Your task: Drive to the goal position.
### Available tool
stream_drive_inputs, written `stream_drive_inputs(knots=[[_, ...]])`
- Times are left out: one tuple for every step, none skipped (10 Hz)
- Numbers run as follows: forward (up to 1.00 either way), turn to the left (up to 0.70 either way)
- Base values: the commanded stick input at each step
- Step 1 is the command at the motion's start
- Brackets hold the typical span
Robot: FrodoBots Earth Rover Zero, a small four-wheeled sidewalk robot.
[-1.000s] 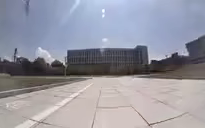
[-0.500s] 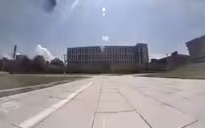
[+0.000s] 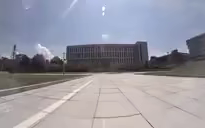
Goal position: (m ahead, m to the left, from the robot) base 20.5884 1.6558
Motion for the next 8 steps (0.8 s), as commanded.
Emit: stream_drive_inputs(knots=[[0.50,0.01],[0.50,0.01],[0.50,0.01],[0.50,0.01],[0.50,0.01],[0.50,0.01],[0.50,0.01],[0.50,0.01]])
